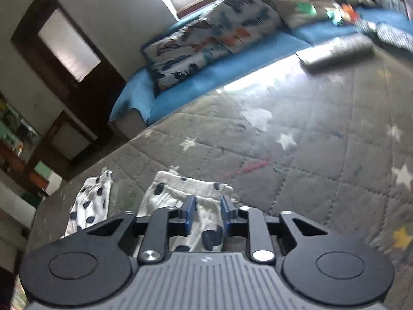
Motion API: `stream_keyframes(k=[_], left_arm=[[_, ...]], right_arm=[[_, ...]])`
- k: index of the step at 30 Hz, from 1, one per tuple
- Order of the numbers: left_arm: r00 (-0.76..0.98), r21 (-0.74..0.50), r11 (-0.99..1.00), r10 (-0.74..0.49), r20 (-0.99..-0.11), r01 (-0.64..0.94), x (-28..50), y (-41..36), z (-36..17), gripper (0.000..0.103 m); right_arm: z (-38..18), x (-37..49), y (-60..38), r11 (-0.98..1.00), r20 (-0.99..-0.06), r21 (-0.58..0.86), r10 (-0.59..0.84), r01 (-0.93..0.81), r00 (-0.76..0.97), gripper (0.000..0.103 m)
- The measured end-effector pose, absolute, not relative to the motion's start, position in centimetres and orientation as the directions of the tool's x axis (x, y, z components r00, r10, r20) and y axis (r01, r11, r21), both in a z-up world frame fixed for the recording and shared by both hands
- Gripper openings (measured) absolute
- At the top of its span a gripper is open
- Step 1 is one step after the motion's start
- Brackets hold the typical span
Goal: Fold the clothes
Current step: 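Pull the pant leg end taut with the right tool away from the left tool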
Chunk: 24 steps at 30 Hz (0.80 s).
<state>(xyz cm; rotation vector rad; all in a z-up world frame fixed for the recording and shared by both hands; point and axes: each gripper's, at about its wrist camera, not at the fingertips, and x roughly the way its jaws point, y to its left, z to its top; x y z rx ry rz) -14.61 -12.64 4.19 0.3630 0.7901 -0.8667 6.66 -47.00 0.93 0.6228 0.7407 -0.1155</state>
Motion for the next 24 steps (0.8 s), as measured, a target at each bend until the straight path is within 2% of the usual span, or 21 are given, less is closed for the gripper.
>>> stream_keyframes(k=[1, 7, 9, 10, 12, 14, 16, 18, 22, 24], left_arm=[[0.394, -0.023, 0.612, -0.537, -0.746, 0.790, -14.6, -12.7, 4.1, 0.065], [0.396, -0.029, 0.622, -0.533, -0.748, 0.782, -14.2, -12.9, 4.1, 0.064], [0.394, -0.032, 0.618, -0.539, -0.745, 0.785, -14.2, -12.9, 4.2, 0.064], [0.392, -0.033, 0.618, -0.538, -0.746, 0.785, -14.1, -12.9, 4.2, 0.064], [0.386, -0.038, 0.619, -0.535, -0.752, 0.785, -14.0, -13.1, 3.9, 0.064], [0.370, -0.046, 0.612, -0.534, -0.760, 0.789, -14.0, -13.4, 3.6, 0.057], [0.362, -0.046, 0.603, -0.536, -0.762, 0.796, -14.2, -13.7, 3.3, 0.055], [0.355, -0.049, 0.591, -0.546, -0.759, 0.805, -14.3, -14.0, 3.2, 0.046], [0.311, -0.092, 0.556, -0.585, -0.749, 0.826, -14.4, -14.8, 3.2, 0.038], [0.288, -0.108, 0.534, -0.602, -0.745, 0.838, -14.7, -15.2, 3.1, 0.037]], right_arm=[[0.6, 7.0, -47.0, 0.819, -0.669, 0.477, 0.103, 0.319, 0.736, 0.037], [-0.5, 8.7, -45.2, 0.876, -0.676, 0.392, 0.068, 0.280, 0.733, 0.038], [-0.4, 9.2, -43.9, 0.915, -0.690, 0.312, 0.033, 0.256, 0.723, 0.025], [-0.3, 9.4, -43.3, 0.932, -0.697, 0.269, 0.014, 0.244, 0.717, 0.013], [-0.1, 9.7, -42.1, 0.958, -0.705, 0.178, -0.034, 0.223, 0.708, 0.010], [0.3, 9.8, -41.1, 0.976, -0.697, 0.083, -0.087, 0.201, 0.712, 0.008], [0.7, 9.8, -40.7, 0.978, -0.674, -0.032, -0.172, 0.204, 0.718, 0.007], [1.1, 9.8, -40.8, 0.971, -0.651, -0.098, -0.228, 0.218, 0.724, 0.007], [1.8, 9.9, -40.8, 0.943, -0.602, -0.203, -0.331, 0.262, 0.726, 0.007], [2.1, 9.5, -40.8, 0.923, -0.571, -0.248, -0.385, 0.295, 0.725, 0.007]])
